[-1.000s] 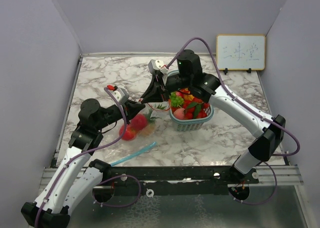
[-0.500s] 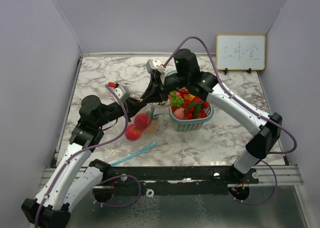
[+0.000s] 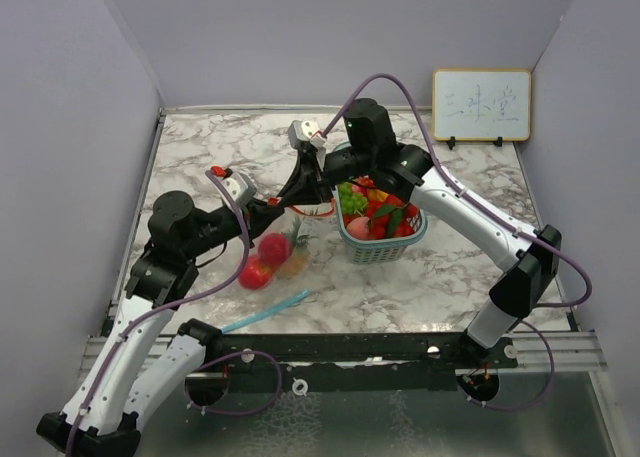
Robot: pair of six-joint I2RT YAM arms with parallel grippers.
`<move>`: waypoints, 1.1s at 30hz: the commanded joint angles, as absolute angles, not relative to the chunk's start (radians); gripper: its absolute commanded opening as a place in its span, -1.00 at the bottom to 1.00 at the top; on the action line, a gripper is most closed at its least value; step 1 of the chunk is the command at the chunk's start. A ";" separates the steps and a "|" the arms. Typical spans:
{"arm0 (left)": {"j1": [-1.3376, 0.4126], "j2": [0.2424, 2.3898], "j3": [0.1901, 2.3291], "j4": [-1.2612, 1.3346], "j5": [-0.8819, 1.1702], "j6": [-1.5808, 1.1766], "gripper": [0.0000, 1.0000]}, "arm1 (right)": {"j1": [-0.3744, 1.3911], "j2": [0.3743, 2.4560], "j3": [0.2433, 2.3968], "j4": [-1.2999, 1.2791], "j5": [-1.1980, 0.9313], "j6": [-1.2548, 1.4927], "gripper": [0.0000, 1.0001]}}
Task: Place the food in the zip-top bag and seal the zipper
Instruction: Zip the zipper food storage bag at the center of the board.
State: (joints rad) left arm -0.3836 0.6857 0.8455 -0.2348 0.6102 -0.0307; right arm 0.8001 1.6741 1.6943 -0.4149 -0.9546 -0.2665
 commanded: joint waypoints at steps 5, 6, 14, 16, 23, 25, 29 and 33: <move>-0.383 0.610 0.913 -0.242 0.429 0.006 -1.00 | 0.775 1.718 1.683 -0.488 -0.884 -0.346 -0.98; -0.383 0.601 0.916 -0.247 0.401 0.011 -1.00 | 0.768 1.719 1.677 -0.490 -0.886 -0.349 -0.98; -0.384 0.536 0.962 -0.255 0.115 0.046 -1.00 | 0.671 1.725 1.605 -0.447 -0.943 -0.334 -0.98; -0.383 0.526 0.966 -0.254 0.071 0.057 -1.00 | 0.650 1.728 1.587 -0.427 -0.961 -0.321 -0.98; -0.384 0.514 0.946 -0.207 -0.065 0.051 -1.00 | 0.623 1.744 1.567 -0.412 -0.893 -0.304 -0.98; -0.383 0.518 0.942 -0.191 -0.108 0.051 -1.00 | 0.618 1.745 1.555 -0.415 -0.862 -0.305 -0.98; -0.384 0.534 0.942 -0.163 -0.151 0.049 -1.00 | 0.608 1.740 1.513 -0.408 -0.835 -0.302 -0.98; -0.384 0.557 0.944 -0.142 -0.155 0.042 -1.00 | 0.606 1.730 1.495 -0.411 -0.814 -0.300 -0.98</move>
State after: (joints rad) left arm -0.3885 0.5575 0.9195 -0.2886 -0.0460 0.0357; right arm 0.6277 1.7233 1.5242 -0.3862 -0.9028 -0.3035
